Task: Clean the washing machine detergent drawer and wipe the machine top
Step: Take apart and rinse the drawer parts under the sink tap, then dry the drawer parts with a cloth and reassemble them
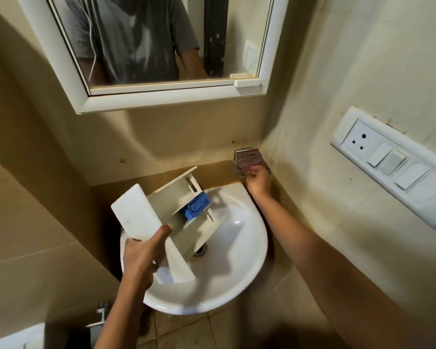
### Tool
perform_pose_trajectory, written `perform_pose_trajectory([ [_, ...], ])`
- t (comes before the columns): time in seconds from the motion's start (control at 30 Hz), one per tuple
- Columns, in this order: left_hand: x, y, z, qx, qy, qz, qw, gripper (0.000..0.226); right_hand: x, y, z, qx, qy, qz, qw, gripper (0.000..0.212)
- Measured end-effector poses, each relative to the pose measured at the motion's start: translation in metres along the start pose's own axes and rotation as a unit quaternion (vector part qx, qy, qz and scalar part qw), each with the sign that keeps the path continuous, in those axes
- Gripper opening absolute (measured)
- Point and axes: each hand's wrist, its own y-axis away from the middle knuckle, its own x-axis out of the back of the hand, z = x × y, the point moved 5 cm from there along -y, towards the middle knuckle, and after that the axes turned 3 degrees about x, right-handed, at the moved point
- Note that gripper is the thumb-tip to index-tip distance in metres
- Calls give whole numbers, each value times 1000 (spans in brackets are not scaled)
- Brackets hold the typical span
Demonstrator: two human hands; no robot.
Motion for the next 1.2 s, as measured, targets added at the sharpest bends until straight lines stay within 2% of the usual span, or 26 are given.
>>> perform_pose_trajectory([
  [0.07, -7, 4, -1, 34, 48, -27, 998, 59, 15, -15, 0, -54, -7, 45, 997, 29],
  [0.2, -17, 8, -7, 86, 94, -32, 991, 52, 33, -35, 5, -117, 109, 41, 986, 37],
  [0.33, -25, 13, -9, 109, 116, -25, 987, 81, 23, -51, 8, -114, 136, -11, 984, 39],
  [0.4, -27, 15, -11, 110, 133, -21, 985, 87, 21, -51, 7, -110, 143, -19, 983, 39],
  [0.53, -29, 18, -14, 136, 152, 0, 979, 44, 20, -59, 17, -113, 153, -21, 982, 39],
  [0.57, -30, 19, -14, 140, 156, 3, 978, 40, 18, -63, 21, -115, 153, -21, 981, 40],
  [0.63, -28, 21, -14, 134, 168, 13, 977, 51, 16, -63, 17, -102, 144, -6, 984, 42],
  [0.7, -25, 24, -14, 127, 172, 18, 977, 64, 13, -58, 8, -85, 85, 11, 993, 39],
  [0.77, -22, 27, -16, 124, 180, 25, 976, 67, 10, -54, -1, -67, -16, 32, 997, 35],
  [0.87, -17, 32, -17, 122, 199, 30, 972, 62, 5, -46, -14, -69, -173, 47, 981, 32],
  [0.93, -12, 38, -19, 119, 209, 37, 970, 55, 1, -40, -20, -81, -225, 40, 970, 30],
  [1.03, 0, 47, -24, 112, 236, 60, 964, 52, -13, -26, -35, -89, -315, -12, 945, 27],
  [1.2, 30, 78, -40, 93, 270, 107, 952, 81, -58, 8, -68, -118, -353, -129, 919, 30],
])
